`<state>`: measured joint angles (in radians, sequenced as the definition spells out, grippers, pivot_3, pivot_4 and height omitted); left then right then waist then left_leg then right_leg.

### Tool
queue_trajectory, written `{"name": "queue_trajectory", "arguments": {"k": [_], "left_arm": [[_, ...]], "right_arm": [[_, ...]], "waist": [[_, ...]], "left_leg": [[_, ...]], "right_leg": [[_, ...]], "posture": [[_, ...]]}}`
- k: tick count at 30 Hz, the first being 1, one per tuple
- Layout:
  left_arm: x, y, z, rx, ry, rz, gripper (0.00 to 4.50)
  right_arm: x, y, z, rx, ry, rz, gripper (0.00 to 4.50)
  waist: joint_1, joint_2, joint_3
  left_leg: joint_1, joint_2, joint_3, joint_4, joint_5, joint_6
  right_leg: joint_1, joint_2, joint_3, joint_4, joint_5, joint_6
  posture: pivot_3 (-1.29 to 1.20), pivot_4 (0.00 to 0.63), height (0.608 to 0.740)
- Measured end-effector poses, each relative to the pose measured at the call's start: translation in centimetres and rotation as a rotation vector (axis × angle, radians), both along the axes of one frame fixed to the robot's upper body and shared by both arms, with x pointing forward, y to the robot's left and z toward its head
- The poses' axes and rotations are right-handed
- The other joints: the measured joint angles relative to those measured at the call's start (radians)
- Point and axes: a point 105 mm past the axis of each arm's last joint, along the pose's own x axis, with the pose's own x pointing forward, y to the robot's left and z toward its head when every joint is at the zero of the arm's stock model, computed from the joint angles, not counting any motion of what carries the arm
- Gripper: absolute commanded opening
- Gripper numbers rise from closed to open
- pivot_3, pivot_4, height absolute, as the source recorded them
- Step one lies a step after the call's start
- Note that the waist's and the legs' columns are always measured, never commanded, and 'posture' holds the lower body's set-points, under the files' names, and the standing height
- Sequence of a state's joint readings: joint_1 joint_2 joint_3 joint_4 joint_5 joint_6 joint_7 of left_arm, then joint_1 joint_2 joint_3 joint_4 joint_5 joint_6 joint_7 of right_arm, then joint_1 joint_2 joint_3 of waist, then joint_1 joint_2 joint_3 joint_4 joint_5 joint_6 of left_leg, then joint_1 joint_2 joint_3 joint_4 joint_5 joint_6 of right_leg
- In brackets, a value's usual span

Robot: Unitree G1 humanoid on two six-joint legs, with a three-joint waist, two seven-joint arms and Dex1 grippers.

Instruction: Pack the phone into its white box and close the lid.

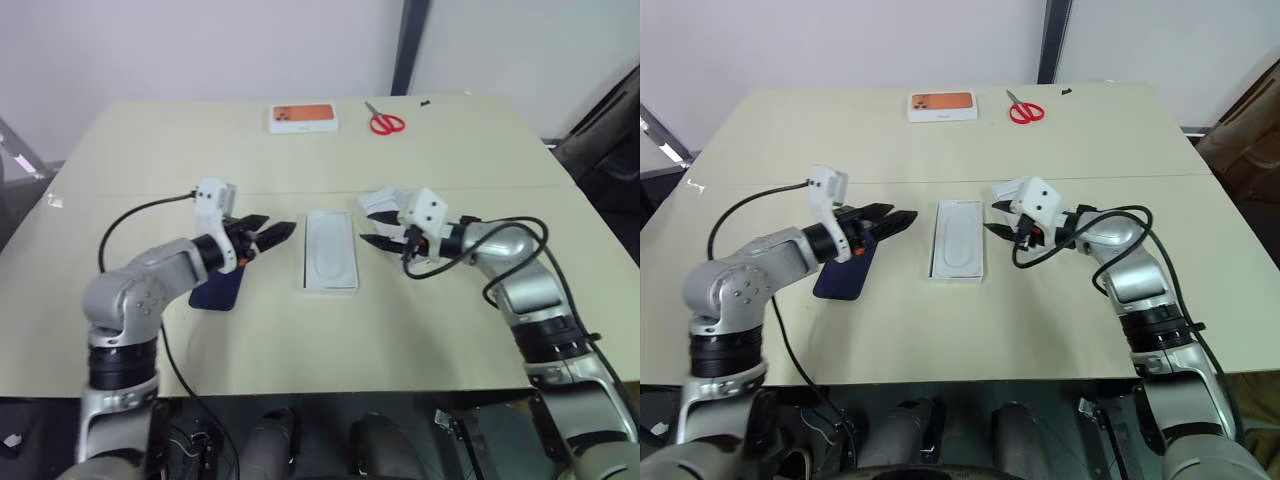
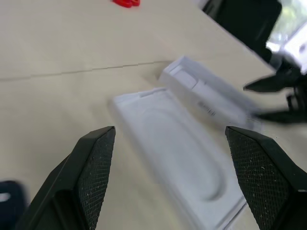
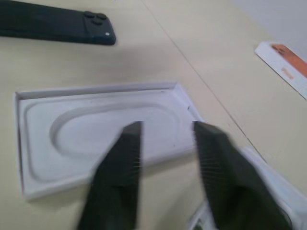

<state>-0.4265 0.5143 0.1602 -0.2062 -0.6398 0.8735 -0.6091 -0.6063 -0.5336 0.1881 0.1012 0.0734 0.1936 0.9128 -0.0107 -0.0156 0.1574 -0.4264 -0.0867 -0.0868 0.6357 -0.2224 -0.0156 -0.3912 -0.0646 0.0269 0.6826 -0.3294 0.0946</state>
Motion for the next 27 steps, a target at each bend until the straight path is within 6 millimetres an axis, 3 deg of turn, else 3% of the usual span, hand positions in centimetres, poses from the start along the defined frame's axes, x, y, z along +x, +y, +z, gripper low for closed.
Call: {"name": "queue_trajectory", "arguments": {"k": [6, 16, 27], "left_arm": [[-0.1, 1.6, 0.1, 0.063, -0.123, -0.071, 3.89], [-0.3, 0.5, -1.2, 0.067, -0.123, -0.083, 3.89], [-0.2, 0.1, -1.3, 0.06, -0.128, -0.063, 3.89]], "right_arm": [[-0.3, 3.6, -2.6, -0.173, -0.017, 0.086, 0.02], [0.4, 4.8, -4.9, -0.374, -0.026, 0.128, 0.02], [-0.1, 6.8, -5.5, -0.339, -0.012, 0.184, 0.02]], "waist": [[0.001, 0.0, 0.0], [-0.006, 0.0, 0.0], [-0.006, 0.0, 0.0]], "left_leg": [[0.0, -0.001, -0.001, -0.002, 0.0, 0.0], [0.0, 0.0, -0.001, -0.003, 0.0, 0.0], [0.0, 0.0, -0.001, -0.003, 0.0, 0.0]], "right_leg": [[-0.001, -0.001, -0.001, 0.0, 0.0, 0.0], [-0.002, 0.0, 0.0, 0.0, 0.0, 0.0], [-0.002, 0.0, -0.001, 0.0, 0.0, 0.0]], "posture": [[0.0, 0.15, 0.734], [0.0, 0.15, 0.734], [0.0, 0.15, 0.734]]}}
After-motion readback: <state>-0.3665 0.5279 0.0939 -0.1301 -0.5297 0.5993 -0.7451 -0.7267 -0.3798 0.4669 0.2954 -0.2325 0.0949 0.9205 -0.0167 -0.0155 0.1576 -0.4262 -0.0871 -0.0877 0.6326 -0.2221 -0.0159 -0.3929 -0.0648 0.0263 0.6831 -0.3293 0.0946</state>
